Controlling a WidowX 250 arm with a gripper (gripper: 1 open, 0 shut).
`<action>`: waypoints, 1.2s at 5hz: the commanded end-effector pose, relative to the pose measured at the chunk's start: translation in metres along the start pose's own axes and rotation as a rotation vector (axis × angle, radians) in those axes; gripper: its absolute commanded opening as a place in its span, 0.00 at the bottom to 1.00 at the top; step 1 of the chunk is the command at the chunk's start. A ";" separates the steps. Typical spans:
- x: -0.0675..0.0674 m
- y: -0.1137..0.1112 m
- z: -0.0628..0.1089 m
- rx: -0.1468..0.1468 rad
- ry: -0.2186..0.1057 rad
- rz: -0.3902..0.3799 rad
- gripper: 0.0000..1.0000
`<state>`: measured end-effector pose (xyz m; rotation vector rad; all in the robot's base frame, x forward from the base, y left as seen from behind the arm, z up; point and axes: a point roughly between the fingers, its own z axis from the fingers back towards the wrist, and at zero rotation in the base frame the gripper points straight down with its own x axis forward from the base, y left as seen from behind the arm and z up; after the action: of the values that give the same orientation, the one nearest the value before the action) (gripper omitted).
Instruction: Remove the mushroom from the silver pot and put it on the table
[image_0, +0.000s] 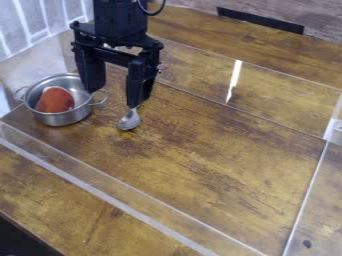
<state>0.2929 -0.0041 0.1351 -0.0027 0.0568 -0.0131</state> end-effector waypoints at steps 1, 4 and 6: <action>0.004 0.014 -0.006 0.005 0.001 0.016 1.00; 0.008 0.062 0.026 0.028 -0.071 0.131 1.00; 0.009 0.090 0.023 0.027 -0.102 0.218 1.00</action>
<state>0.2999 0.0810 0.1386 0.0181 0.0199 0.1946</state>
